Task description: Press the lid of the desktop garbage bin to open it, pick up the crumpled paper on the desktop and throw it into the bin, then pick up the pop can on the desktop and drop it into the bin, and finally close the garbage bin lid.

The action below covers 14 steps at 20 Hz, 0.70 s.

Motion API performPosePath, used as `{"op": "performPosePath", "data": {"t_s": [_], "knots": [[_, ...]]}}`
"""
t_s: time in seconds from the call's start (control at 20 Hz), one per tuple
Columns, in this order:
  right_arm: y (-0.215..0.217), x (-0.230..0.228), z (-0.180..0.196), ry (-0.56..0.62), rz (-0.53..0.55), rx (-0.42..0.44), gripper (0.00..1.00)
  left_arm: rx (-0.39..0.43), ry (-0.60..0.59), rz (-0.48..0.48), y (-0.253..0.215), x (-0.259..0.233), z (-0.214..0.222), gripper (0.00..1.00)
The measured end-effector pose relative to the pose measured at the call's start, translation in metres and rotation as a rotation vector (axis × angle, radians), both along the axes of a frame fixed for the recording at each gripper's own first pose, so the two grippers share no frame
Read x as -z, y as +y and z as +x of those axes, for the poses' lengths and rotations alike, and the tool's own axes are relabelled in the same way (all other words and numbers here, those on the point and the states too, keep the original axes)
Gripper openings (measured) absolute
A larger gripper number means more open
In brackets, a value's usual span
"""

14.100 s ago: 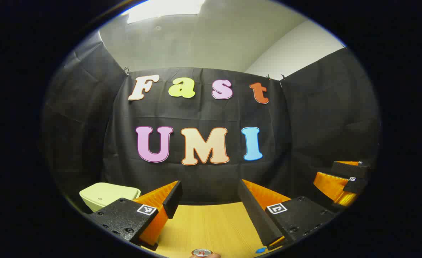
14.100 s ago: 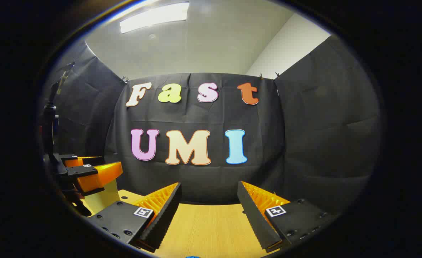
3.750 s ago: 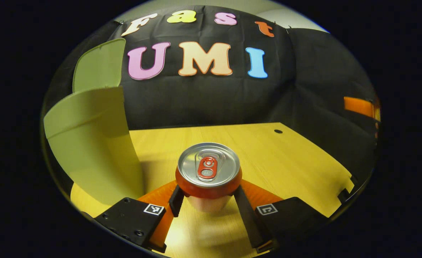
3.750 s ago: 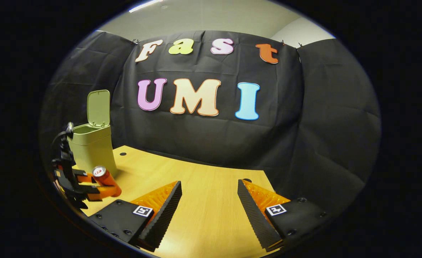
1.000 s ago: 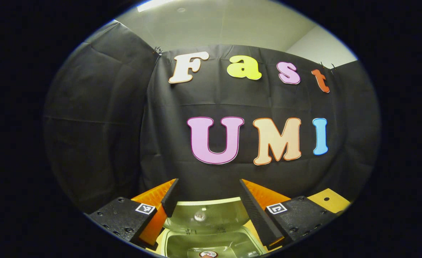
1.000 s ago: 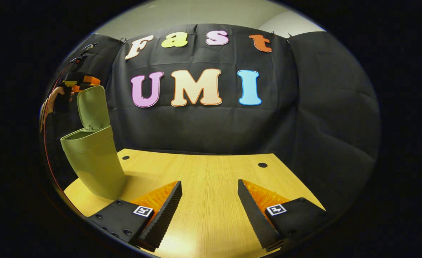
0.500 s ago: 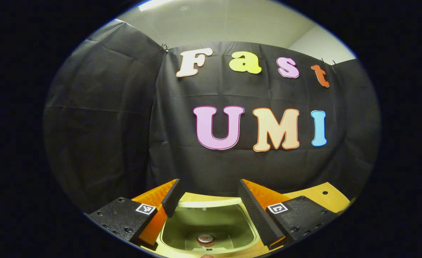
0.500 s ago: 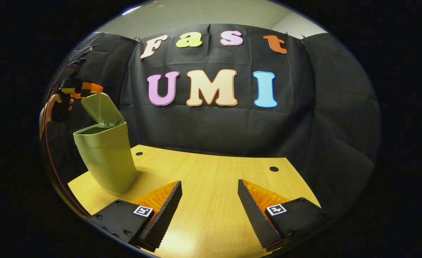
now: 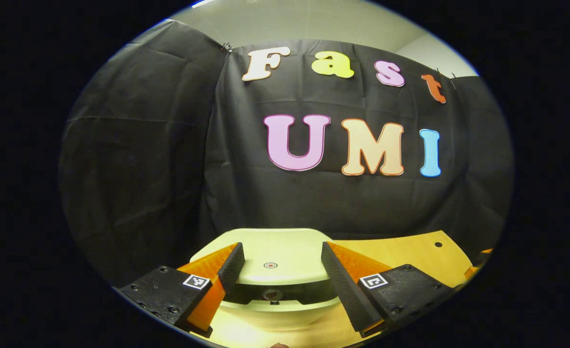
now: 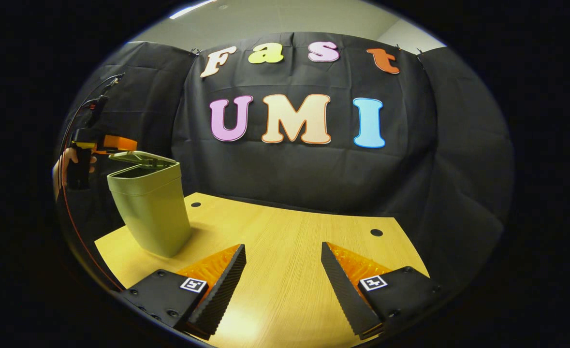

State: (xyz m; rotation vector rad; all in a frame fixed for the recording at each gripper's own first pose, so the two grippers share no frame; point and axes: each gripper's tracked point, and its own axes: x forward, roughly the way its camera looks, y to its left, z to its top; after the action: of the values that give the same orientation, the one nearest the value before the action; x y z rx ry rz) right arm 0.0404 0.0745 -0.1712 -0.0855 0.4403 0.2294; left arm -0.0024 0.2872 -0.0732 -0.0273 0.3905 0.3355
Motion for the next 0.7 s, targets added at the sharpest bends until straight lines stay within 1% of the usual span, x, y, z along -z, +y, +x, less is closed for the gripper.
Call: {"op": "performPosePath", "data": {"t_s": [0.25,0.35,0.45,0.5,0.55,0.65,0.7], "knots": [[0.008,0.002,0.0,0.003,-0.003,-0.02,0.99,-0.019,0.085,-0.034,0.0,0.038,-0.013,0.95],[0.012,0.004,0.002,0.009,-0.004,-0.023,0.99,-0.01,0.047,-0.015,-0.002,0.033,-0.013,0.96],[0.02,0.009,0.004,0.024,-0.001,-0.027,0.99,-0.015,0.065,-0.02,-0.001,0.039,-0.015,0.93],[0.024,0.012,0.006,0.029,0.001,-0.029,0.99,-0.01,0.053,0.003,-0.001,0.039,-0.01,0.95],[0.031,0.013,0.006,0.032,0.003,-0.032,0.99,-0.005,0.08,0.013,-0.002,0.045,-0.015,0.94],[0.044,0.014,0.009,0.031,0.007,-0.036,0.99,-0.001,0.04,-0.018,-0.002,0.044,-0.014,0.96],[0.051,0.013,0.01,0.03,0.013,-0.039,0.99,0.016,0.037,-0.021,-0.003,0.043,-0.013,0.96]]}}
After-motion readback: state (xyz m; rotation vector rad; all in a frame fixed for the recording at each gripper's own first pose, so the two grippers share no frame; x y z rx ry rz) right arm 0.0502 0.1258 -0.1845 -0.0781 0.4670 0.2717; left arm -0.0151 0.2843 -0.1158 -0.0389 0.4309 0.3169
